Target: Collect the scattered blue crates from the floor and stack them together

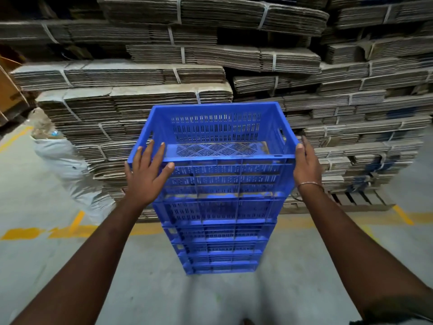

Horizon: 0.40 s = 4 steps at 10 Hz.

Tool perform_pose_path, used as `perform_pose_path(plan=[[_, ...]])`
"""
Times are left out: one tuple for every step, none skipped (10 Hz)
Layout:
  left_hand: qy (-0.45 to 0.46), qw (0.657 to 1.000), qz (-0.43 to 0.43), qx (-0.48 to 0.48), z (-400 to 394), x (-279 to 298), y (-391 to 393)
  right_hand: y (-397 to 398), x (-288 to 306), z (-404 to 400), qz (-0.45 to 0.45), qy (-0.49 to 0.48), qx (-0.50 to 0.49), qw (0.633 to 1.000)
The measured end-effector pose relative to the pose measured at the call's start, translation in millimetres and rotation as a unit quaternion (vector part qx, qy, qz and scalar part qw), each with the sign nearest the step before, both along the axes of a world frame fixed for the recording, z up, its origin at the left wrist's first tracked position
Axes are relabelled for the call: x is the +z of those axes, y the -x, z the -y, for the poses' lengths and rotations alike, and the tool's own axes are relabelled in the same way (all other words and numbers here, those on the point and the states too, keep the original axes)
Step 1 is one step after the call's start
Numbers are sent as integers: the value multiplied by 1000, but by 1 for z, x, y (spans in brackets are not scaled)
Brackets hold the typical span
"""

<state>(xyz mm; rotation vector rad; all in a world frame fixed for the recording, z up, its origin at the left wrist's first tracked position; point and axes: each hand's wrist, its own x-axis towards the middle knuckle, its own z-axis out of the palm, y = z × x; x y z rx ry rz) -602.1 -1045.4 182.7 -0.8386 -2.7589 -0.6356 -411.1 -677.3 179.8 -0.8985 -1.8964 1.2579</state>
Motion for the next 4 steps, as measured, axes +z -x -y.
perform_pose_path(plan=[[26,999,-26,-39,20,-7,-1,-6,-8,24,2,-102,-18,995],[63,995,-38,-63,25,-14,4,-14,-23,35,54,-157,1,986],[71,994,-35,-76,22,-10,8,-24,-17,39,91,-141,30,985],[66,995,-41,-65,27,-17,-14,-35,-19,54,110,-126,46,985]])
